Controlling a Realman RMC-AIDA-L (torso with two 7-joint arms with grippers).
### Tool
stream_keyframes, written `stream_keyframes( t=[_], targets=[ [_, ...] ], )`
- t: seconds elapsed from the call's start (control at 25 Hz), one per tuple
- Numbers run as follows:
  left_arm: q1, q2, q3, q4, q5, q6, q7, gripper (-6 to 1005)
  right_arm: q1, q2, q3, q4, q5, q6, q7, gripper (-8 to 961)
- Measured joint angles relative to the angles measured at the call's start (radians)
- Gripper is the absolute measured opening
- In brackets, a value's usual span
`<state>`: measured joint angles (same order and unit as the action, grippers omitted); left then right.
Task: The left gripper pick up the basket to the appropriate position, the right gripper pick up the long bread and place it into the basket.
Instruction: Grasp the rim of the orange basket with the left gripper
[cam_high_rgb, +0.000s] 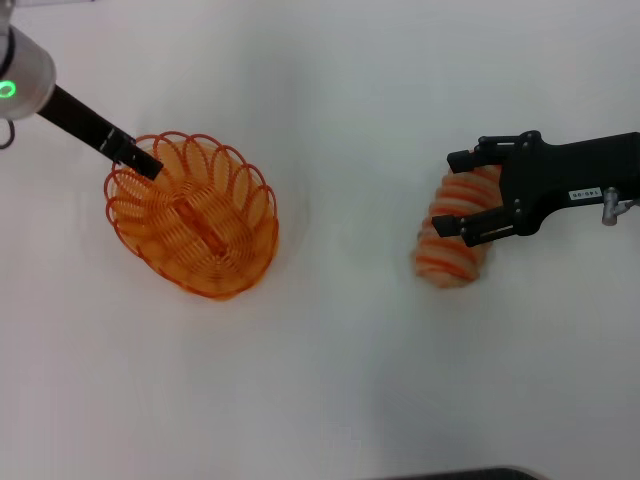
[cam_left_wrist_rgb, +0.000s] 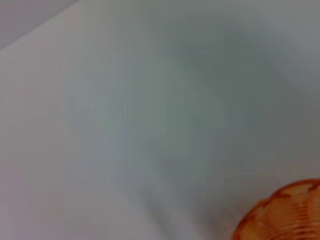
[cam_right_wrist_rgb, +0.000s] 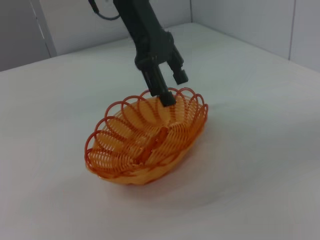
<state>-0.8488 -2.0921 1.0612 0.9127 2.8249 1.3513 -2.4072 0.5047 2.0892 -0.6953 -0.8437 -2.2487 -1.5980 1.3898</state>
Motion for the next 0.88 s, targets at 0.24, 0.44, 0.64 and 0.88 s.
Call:
stream_keyframes(
  t=[0.24,0.44,0.64,0.88],
  targets=[
    [-0.001,-0.012,0.028,-0.035,0.006,-0.04,0.002,788,0.005,0.0,0.0,0.0,0.0,0.001,0.0,942],
    [-0.001,-0.022,0.037,-0.05,0.023,-0.065,-0.001,780,0.008,0.0,-0.001,0.0,0.0,0.002,0.0,942],
    [-0.003,-0.027,0.036,-0.052,0.027,-0.072,-0.003,773,0.008,0.0,0.0,0.0,0.0,0.004,0.0,942],
    [-0.012,-0.024,0.028,-0.056,0.028,-0.067,-0.008,764,0.008,0.0,0.004,0.0,0.0,0.006,0.0,942]
  ],
)
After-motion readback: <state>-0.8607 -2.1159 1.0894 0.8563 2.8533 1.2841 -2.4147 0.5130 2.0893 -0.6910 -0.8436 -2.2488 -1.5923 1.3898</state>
